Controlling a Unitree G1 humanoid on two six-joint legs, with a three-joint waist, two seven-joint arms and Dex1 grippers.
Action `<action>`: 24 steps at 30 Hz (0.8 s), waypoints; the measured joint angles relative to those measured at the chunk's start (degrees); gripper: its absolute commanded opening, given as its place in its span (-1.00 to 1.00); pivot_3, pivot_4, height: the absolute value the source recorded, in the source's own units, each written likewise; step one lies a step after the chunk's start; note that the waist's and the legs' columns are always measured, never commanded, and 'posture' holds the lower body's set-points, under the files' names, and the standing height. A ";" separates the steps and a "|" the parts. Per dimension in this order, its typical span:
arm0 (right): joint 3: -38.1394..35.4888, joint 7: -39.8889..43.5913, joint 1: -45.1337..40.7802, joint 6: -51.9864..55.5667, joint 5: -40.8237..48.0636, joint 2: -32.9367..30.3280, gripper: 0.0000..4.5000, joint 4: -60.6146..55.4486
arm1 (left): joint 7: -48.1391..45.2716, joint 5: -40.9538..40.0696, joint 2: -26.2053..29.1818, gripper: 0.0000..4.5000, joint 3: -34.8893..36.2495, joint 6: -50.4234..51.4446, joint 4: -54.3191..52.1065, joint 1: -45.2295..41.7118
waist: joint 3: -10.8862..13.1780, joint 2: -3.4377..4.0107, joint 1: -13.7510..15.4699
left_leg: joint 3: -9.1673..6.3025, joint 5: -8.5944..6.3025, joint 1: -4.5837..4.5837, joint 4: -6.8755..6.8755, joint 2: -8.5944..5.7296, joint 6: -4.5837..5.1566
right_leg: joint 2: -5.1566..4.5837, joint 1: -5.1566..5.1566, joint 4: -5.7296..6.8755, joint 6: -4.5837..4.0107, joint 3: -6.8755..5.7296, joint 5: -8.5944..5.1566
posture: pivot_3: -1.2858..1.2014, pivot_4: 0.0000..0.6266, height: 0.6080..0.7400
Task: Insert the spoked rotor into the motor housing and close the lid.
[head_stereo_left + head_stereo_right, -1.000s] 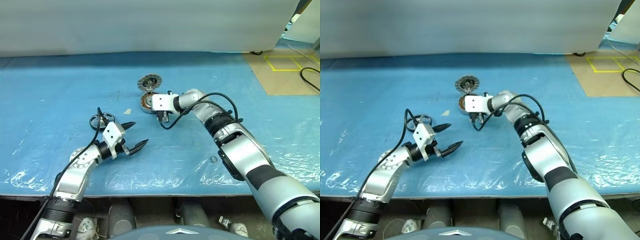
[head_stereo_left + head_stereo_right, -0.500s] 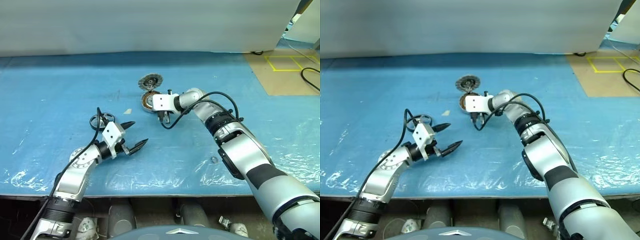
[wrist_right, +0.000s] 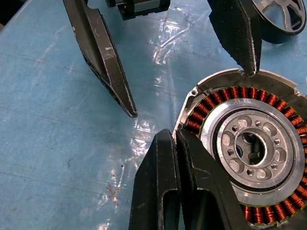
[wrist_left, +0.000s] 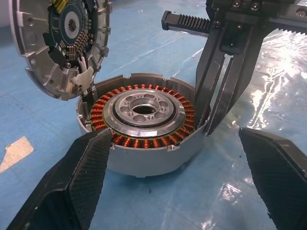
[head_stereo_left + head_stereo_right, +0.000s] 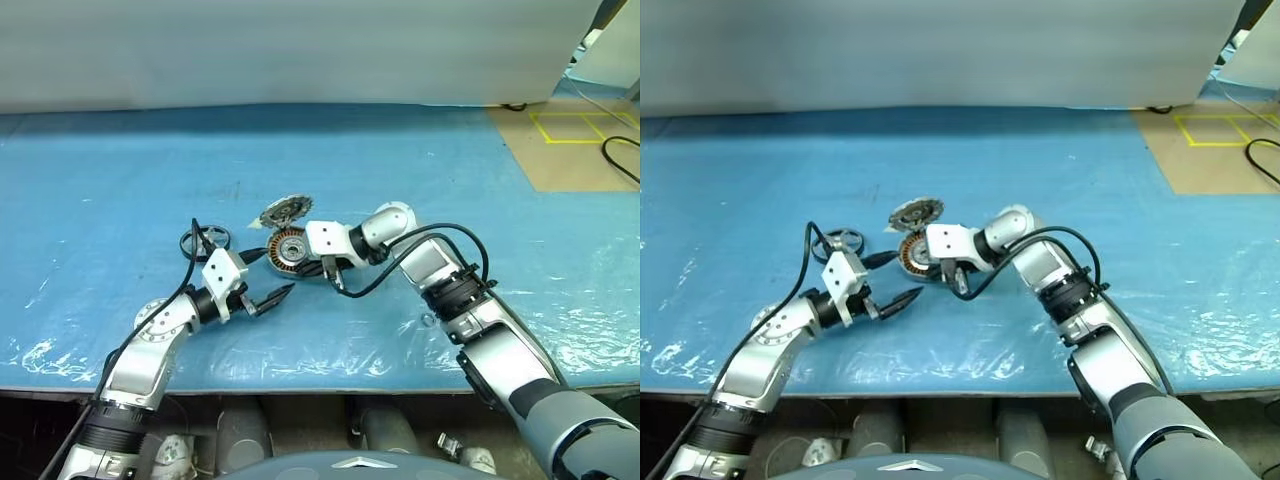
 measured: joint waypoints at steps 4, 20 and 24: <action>0.10 -1.90 0.08 0.79 0.66 0.26 -0.56 -0.12 | -0.10 -0.34 0.37 1.00 0.17 0.37 -0.75 0.41 | 0.00 0.00 -0.09 | 0.00 0.01 0.03 0.00 0.00 -0.02 | 0.01 0.00 0.01 0.00 0.02 0.00 | 0.03 -0.52 1.00; -12.35 -7.80 1.17 2.44 13.59 -4.92 -0.12 -4.92 | 1.40 -4.21 -2.99 1.00 3.66 -1.78 -1.47 4.84 | 0.00 0.00 0.23 | 0.00 0.02 0.00 0.00 -0.04 -0.03 | 0.00 0.03 -0.03 0.00 0.03 0.00 | 0.03 -0.52 1.00; -18.72 -14.73 6.65 6.45 15.11 -8.35 -0.12 -7.35 | 1.47 -3.92 -3.70 1.00 2.59 -2.11 -1.72 4.98 | -0.01 -0.02 0.39 | 0.00 0.03 0.05 0.00 -0.07 -0.05 | -0.01 0.08 -0.08 0.01 0.06 0.00 | 0.03 -0.52 1.00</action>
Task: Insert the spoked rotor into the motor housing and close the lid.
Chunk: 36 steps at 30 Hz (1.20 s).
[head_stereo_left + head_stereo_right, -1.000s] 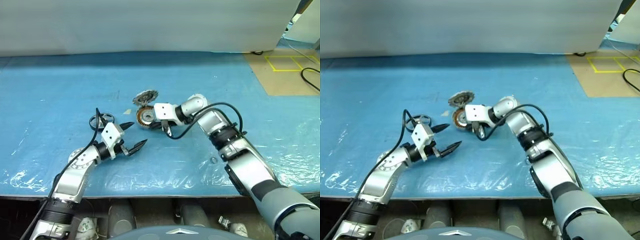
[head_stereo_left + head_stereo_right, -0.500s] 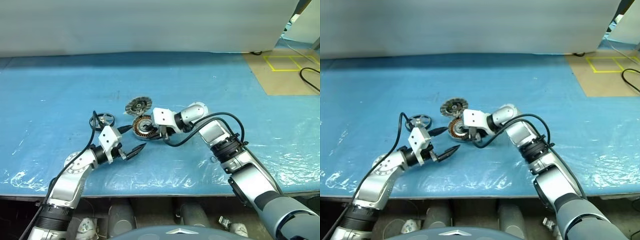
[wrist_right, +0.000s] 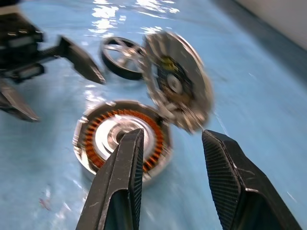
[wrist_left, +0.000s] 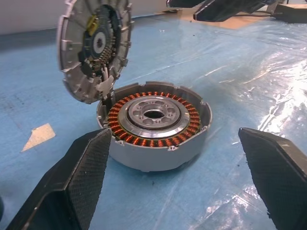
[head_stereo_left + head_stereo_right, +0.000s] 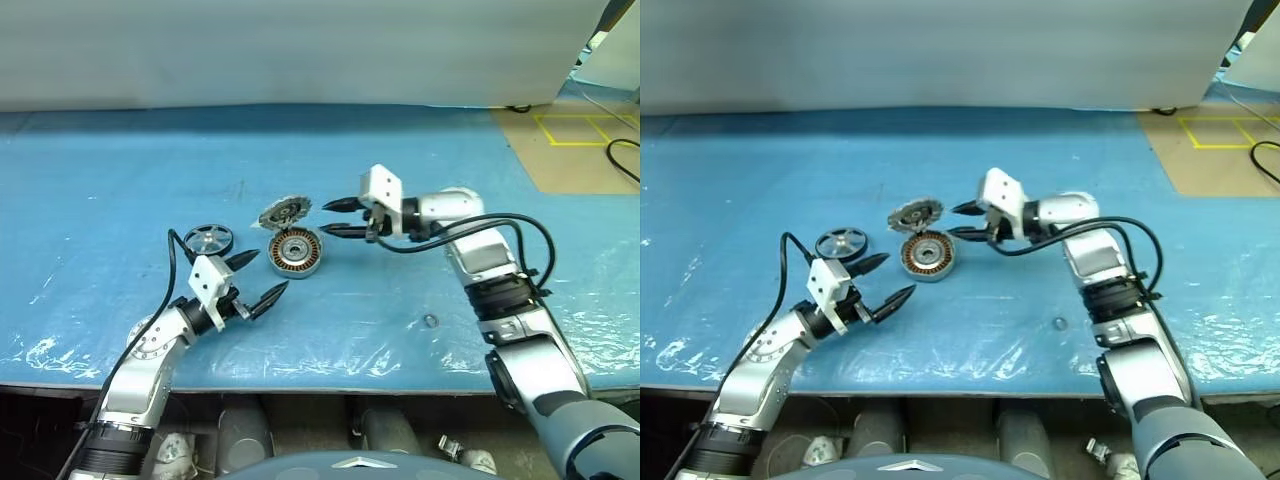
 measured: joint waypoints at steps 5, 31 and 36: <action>-3.07 -7.21 10.53 2.00 -0.21 -2.35 -0.12 -2.46 | -0.66 1.80 -0.04 1.00 -3.02 -1.39 -0.06 1.55 | -0.01 0.00 -0.09 | 0.00 0.00 0.03 -0.05 0.02 -0.01 | 0.02 0.00 -0.03 0.05 0.02 -0.03 | 0.03 -0.52 1.00; -8.08 -8.03 19.98 3.13 8.07 -9.17 -0.12 -6.45 | -1.19 2.30 -0.54 1.00 -8.22 0.87 -4.51 2.97 | -0.04 0.10 -0.30 | 0.00 -0.11 0.17 -0.06 -0.21 0.17 | -0.07 0.07 -0.07 0.15 0.21 -0.06 | 0.03 -0.52 1.00; -10.17 -8.55 22.88 1.63 9.05 -9.95 -0.12 -6.61 | -2.21 2.01 -0.22 1.00 -8.28 1.56 -4.31 0.88 | -0.06 0.12 -0.20 | 0.00 -0.10 0.12 -0.06 -0.26 0.17 | -0.08 0.07 -0.13 0.16 0.21 -0.07 | 0.03 -0.52 1.00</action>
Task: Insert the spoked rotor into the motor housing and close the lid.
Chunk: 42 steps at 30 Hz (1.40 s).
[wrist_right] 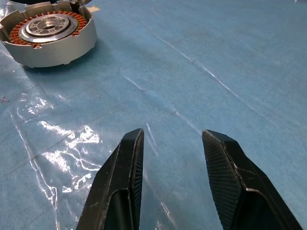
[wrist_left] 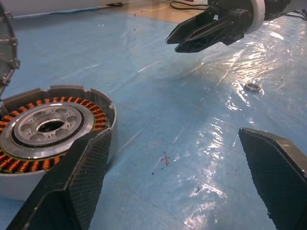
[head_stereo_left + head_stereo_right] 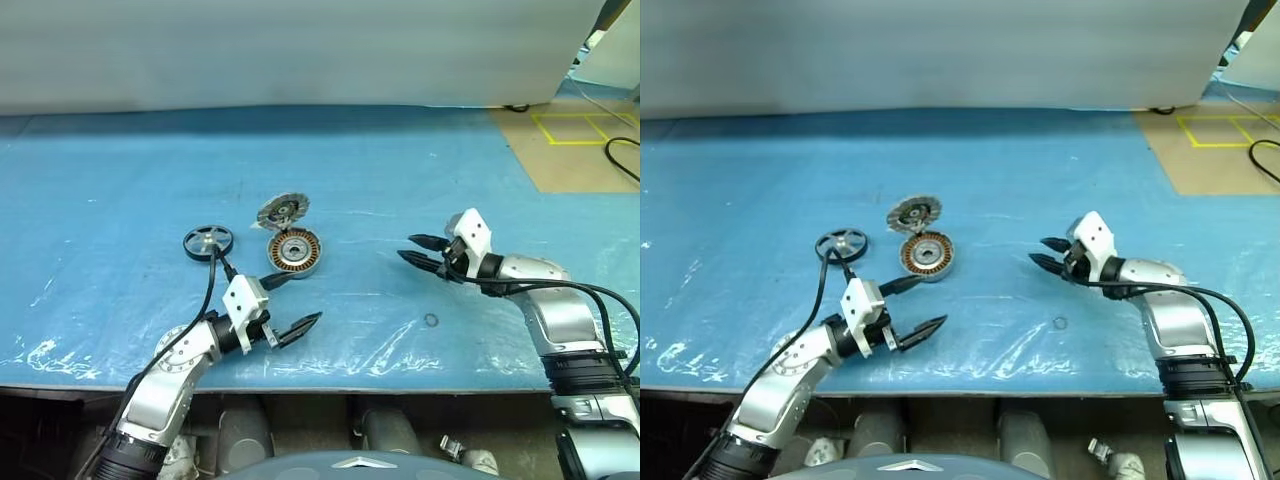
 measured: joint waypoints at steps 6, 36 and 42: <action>-2.77 -4.03 2.23 -1.75 0.90 0.18 -0.12 -2.60 | -2.13 -0.53 0.26 1.00 0.12 0.06 3.17 -3.62 | -0.01 0.02 -0.11 | 0.00 0.02 0.02 0.00 -0.03 -0.03 | 0.00 0.00 0.02 0.00 0.04 0.00 | 0.03 -0.52 1.00; -2.76 5.63 7.98 11.58 11.14 -11.47 -0.12 -13.06 | 0.68 -0.68 0.94 1.00 1.54 -0.79 -0.95 1.36 | -0.02 0.03 0.32 | -0.07 -0.03 0.00 -0.10 -0.21 0.05 | -0.11 0.05 -0.05 0.14 0.01 -0.08 | 0.03 -0.52 1.00; -2.61 8.85 16.30 6.87 8.08 -15.66 -0.12 -17.02 | 0.43 -0.68 0.18 1.00 1.17 -0.95 1.05 -2.21 | -0.03 0.03 1.06 | -0.07 -0.03 -0.05 -0.11 -0.28 0.05 | -0.18 0.05 -0.12 0.19 0.05 -0.11 | 0.03 -0.52 1.00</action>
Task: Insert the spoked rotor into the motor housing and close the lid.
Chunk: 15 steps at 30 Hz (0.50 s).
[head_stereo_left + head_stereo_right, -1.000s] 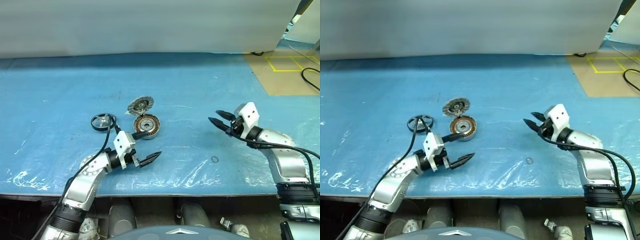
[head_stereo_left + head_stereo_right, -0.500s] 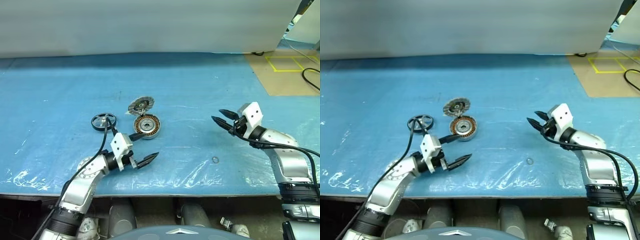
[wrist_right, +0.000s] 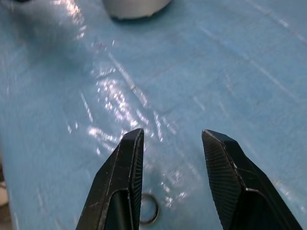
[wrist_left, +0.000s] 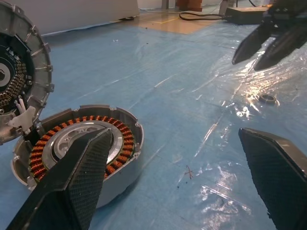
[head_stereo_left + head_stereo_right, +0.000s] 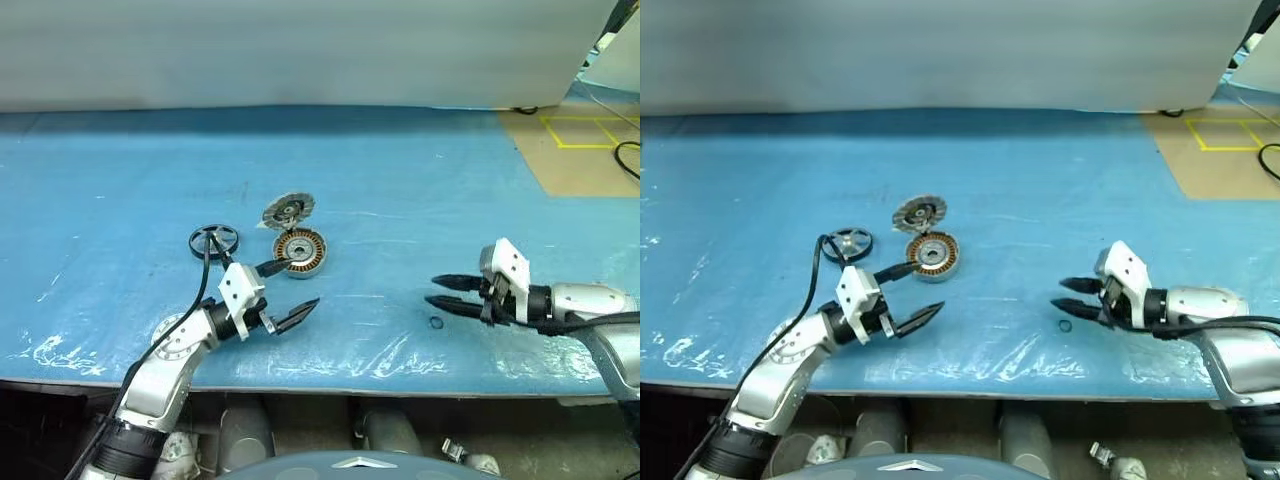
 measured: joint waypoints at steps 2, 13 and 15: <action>0.19 0.31 2.40 -3.18 -1.72 -0.31 -0.12 0.02 | -0.43 0.01 0.01 1.00 -0.29 -0.01 0.76 -0.01 | 0.00 0.00 0.03 | 0.00 0.00 -0.02 -0.02 0.01 0.00 | 0.00 -0.02 0.00 0.05 -0.01 -0.03 | 0.03 -0.52 1.00; 2.65 0.34 6.19 -20.06 -10.22 0.60 -0.12 7.49 | -1.32 0.05 0.66 1.00 -0.49 -0.23 1.69 0.49 | -0.01 -0.02 -0.02 | -0.01 -0.01 -0.08 -0.02 -0.06 0.01 | -0.02 0.01 0.02 0.50 -0.01 -0.29 | 0.03 -0.52 1.00; 3.08 0.37 5.68 -21.71 -10.93 0.64 -0.12 8.44 | -1.30 0.05 0.95 1.00 -0.48 -0.23 1.68 0.75 | -0.02 -0.02 0.00 | -0.01 -0.01 -0.07 -0.02 -0.06 0.02 | -0.02 0.02 0.02 0.46 -0.02 -0.27 | 0.03 -0.52 1.00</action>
